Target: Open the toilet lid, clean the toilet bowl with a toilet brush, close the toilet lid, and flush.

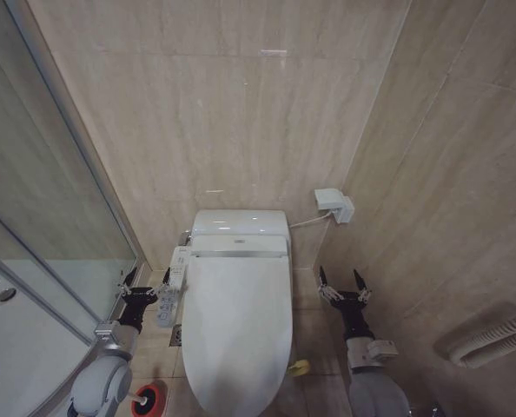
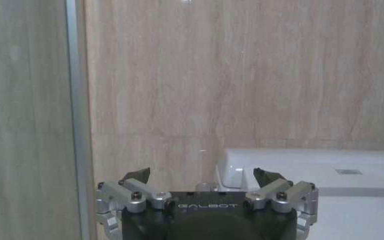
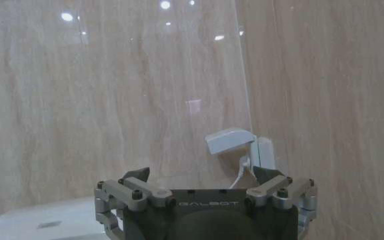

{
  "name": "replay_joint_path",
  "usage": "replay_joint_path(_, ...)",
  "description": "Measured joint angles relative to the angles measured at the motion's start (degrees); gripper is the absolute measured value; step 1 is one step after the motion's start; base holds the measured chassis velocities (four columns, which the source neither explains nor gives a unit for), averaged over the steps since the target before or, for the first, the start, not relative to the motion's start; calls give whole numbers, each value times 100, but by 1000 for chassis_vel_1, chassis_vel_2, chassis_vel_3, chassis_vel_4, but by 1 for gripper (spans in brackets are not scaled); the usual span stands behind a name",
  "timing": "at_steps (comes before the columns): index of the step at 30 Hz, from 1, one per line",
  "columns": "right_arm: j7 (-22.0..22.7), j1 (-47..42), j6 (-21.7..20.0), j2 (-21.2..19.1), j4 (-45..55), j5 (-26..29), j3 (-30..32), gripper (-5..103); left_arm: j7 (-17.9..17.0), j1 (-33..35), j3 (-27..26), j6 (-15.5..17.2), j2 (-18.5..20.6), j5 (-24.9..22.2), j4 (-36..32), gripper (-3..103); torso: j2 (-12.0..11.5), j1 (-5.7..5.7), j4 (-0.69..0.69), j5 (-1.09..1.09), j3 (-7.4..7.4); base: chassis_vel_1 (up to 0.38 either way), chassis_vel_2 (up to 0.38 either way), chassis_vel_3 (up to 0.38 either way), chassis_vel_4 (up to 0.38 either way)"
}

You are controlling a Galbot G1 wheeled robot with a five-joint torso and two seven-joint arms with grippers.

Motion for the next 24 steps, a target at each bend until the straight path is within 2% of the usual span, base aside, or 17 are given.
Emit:
replay_joint_path(13,0,-4,0,0,0,0,1,100,0,1,0,0,0,0,0,100,3,-9,-1,1,-3,144,-154,-146,160)
replay_joint_path(24,0,1,0,-1,0,0,1,100,0,-2,0,0,0,0,0,100,-1,4,-2,1,2,4,8,-10,-7)
